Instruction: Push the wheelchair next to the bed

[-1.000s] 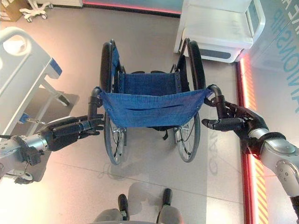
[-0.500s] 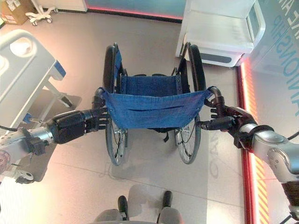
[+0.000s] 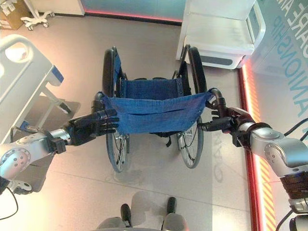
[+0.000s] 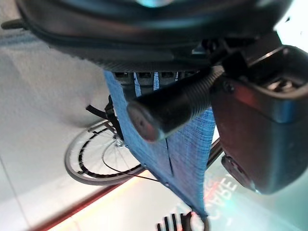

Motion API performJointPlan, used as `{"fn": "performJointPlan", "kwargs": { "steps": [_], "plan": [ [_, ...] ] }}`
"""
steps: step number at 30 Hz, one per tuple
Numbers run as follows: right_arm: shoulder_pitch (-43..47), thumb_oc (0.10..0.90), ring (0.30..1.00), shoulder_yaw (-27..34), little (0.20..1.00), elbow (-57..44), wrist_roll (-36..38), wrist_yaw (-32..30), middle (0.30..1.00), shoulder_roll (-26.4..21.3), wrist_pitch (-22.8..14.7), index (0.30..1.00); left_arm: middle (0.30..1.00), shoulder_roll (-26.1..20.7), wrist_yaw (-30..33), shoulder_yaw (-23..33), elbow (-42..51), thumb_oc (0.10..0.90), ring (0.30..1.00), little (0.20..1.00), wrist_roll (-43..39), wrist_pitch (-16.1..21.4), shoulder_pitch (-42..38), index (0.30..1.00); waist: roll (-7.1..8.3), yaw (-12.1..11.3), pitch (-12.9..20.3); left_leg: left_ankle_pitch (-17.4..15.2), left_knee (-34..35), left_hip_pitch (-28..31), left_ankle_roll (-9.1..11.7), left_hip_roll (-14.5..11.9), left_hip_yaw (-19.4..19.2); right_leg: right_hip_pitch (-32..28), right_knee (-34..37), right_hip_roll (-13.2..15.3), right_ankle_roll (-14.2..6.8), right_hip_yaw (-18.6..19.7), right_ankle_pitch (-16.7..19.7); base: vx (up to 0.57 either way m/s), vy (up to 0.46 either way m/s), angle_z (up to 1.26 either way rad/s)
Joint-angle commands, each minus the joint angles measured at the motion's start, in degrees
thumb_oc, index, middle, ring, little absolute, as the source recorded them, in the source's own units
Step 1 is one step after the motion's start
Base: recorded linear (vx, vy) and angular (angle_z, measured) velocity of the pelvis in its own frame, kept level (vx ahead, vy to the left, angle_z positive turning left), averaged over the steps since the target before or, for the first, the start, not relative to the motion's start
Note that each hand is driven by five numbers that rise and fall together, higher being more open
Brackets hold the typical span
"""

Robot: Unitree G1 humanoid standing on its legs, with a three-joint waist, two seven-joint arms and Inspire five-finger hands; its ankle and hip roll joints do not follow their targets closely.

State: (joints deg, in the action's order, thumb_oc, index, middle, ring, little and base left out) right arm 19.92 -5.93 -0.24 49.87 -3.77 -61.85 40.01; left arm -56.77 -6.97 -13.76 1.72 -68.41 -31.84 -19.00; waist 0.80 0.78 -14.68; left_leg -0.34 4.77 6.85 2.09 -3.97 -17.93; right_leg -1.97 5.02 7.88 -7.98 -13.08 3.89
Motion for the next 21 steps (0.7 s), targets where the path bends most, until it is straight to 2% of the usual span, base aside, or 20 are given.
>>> {"fn": "performJointPlan", "kwargs": {
  "steps": [1, 9, 15, 16, 17, 18, 21],
  "plan": [
    [8.5, 0.8, 0.9, -1.5, 0.9, 1.1, -3.6, -1.5, 0.9, -0.8, -3.3, 0.9, 0.3, 2.3, -1.0, -0.2, 1.5, 0.4, 0.3, 0.3, -5.8, 7.5, -13.2, 0.3, -0.16, 1.5, 3.2, 1.5, -0.9, -1.6, 2.0, -1.9, -0.4, -1.2, -5.2, -0.8, -0.1, 0.1, -4.7, -0.02, -0.017, -0.03],
    [8.6, 0.8, 0.9, -0.4, 0.9, 1.3, -4.8, -1.5, 0.9, -1.8, -4.5, 0.9, 0.3, 2.0, -1.6, 0.9, 1.2, 0.4, 0.3, 0.3, -4.9, 8.0, -13.1, 0.3, -0.11, 1.5, 2.6, 1.5, -1.4, -2.1, 2.2, -2.1, -0.3, -0.8, -5.5, -0.9, 0.0, -0.1, -4.8, -0.01, -0.003, -0.02],
    [12.4, 0.8, 0.9, -1.6, 0.9, 2.8, -5.6, -1.2, 0.9, -3.9, -4.3, 0.9, 0.3, 1.3, -2.2, 0.7, -0.5, 0.4, 0.3, 0.3, -5.0, 8.3, -14.3, 0.3, 0.08, 1.4, 2.7, 1.5, -1.6, -2.3, 2.2, -2.0, -0.3, -0.7, -5.7, -0.9, 0.0, -0.3, -4.8, 0.0, 0.0, 0.0],
    [13.8, 0.604, 0.606, -2.4, 0.606, 3.8, -6.0, -0.7, 0.606, -4.7, -4.2, 0.606, 0.3, 1.0, -2.7, 0.6, -1.1, 0.4, 0.3, 0.3, -5.4, 8.1, -14.7, 0.3, 0.13, 1.2, 2.8, 1.5, -1.6, -2.3, 2.2, -2.0, -0.3, -0.7, -5.8, -0.9, 0.0, -0.4, -4.8, 0.0, 0.0, 0.0],
    [14.1, 0.546, 0.519, -2.6, 0.519, 4.0, -6.1, -0.5, 0.519, -4.9, -4.2, 0.519, 0.3, 0.9, -2.7, 0.6, -1.2, 0.4, 0.3, 0.3, -5.5, 8.0, -14.7, 0.3, 0.15, 1.2, 2.8, 1.5, -1.6, -2.3, 2.2, -2.0, -0.3, -0.8, -5.8, -0.9, 0.0, -0.5, -4.8, 0.0, 0.0, 0.0],
    [15.1, 0.4, 0.3, -3.4, 0.3, 4.6, -6.2, -0.2, 0.3, -5.4, -4.2, 0.3, 0.3, 0.7, -3.0, 0.5, -1.5, 0.4, 0.3, 0.3, -5.6, 7.9, -14.8, 0.3, 0.18, 1.0, 2.8, 1.5, -1.6, -2.2, 2.2, -2.0, -0.3, -0.8, -5.8, -0.9, 0.1, -0.6, -4.9, 0.0, 0.0, 0.0],
    [17.5, 0.4, 0.3, -5.3, 0.3, 6.2, -7.2, 1.2, 0.3, -6.2, -4.2, 0.3, 0.3, 0.7, -3.8, 0.2, -2.6, 0.4, 0.3, 0.3, -5.4, 7.5, -15.6, 0.3, 0.35, 0.7, 2.9, 1.5, -1.6, -2.3, 2.2, -1.9, -0.1, -0.8, -5.8, -0.9, 0.1, -0.8, -4.9, 0.0, 0.0, 0.0]
  ]
}}
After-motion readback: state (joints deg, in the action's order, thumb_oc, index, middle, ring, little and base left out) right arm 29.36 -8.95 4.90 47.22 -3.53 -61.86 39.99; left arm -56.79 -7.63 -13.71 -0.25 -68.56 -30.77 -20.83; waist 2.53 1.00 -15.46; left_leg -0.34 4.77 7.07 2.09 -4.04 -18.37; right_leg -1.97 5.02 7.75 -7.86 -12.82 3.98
